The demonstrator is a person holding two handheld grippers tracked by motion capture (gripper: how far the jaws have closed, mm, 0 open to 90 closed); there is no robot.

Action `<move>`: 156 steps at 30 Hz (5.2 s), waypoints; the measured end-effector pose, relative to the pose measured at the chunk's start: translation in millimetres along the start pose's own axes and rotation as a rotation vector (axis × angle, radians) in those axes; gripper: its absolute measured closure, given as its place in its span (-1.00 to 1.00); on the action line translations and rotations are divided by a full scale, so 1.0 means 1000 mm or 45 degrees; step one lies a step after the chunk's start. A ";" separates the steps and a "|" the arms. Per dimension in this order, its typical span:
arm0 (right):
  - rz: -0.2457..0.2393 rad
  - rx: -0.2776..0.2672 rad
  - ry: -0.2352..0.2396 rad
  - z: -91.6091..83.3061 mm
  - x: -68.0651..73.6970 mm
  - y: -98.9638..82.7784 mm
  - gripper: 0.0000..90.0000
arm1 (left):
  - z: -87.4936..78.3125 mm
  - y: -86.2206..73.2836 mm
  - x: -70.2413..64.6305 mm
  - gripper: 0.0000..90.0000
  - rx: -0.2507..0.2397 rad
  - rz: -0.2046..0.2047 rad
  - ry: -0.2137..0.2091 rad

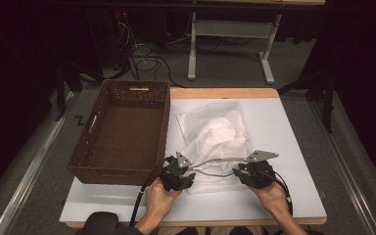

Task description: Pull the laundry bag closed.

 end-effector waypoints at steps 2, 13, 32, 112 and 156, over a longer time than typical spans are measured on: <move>0.003 -0.001 0.015 0.001 0.002 0.004 0.56 | 0.000 -0.001 0.000 0.25 -0.001 -0.007 -0.002; 0.007 0.001 0.087 0.018 0.020 0.020 0.63 | 0.004 -0.006 0.000 0.23 0.013 -0.025 0.001; -0.116 0.169 0.109 0.036 0.033 0.007 0.96 | 0.011 -0.003 0.008 0.33 -0.030 -0.118 0.109; 0.135 0.214 0.298 0.067 0.044 0.044 0.73 | 0.011 -0.004 -0.008 0.83 -0.068 0.038 0.063; 0.028 0.227 0.300 0.058 0.063 0.055 0.81 | 0.018 -0.008 -0.002 0.80 -0.007 0.014 0.030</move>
Point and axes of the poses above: each handheld gripper's, and its own axes: z roughly forward along the jaws, y roughly out of its top, x roughly to its left, the point moved 2 cm from there along z, roughly forward along the jaws, and after that the axes turned 8 degrees about -y, right-handed, at the moved point
